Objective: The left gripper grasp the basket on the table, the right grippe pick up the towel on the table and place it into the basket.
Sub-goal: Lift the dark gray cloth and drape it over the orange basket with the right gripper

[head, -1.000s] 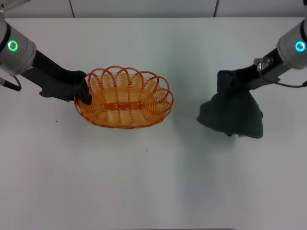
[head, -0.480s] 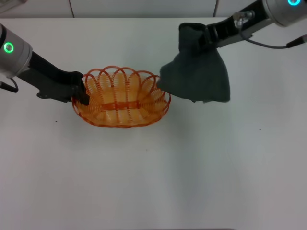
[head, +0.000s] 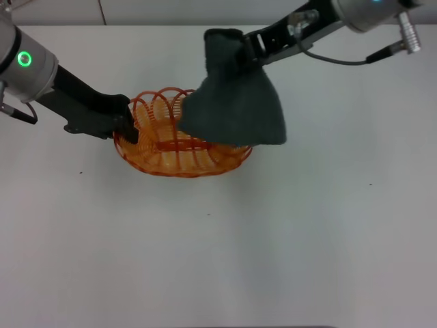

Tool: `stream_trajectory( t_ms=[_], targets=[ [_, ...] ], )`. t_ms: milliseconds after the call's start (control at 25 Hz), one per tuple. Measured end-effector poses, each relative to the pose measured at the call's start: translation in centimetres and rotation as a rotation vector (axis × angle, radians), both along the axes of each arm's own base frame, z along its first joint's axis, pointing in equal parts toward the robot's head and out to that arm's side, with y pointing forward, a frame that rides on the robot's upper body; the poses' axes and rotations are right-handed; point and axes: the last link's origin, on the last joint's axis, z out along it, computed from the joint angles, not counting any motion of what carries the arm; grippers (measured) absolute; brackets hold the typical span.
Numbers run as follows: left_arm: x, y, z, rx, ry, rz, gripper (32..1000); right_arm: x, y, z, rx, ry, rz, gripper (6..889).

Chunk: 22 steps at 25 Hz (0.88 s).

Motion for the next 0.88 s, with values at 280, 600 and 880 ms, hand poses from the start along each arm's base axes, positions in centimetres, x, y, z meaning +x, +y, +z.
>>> stream_trajectory(
  t_ms=[280,600,880],
  targets=[
    [0.4,0.1,-0.2,-0.005,-0.008,-0.001,86,0.1,1.0,-3.1,-0.061,-0.021,-0.002,157],
    [1.2,0.3,-0.3,-0.007,-0.023,-0.011,86,1.3,2.1,-5.1,-0.087,-0.047,-0.025,157],
    [1.4,0.4,-0.3,-0.005,-0.024,-0.013,86,1.1,2.3,-5.3,-0.084,-0.047,-0.021,159]
  ],
)
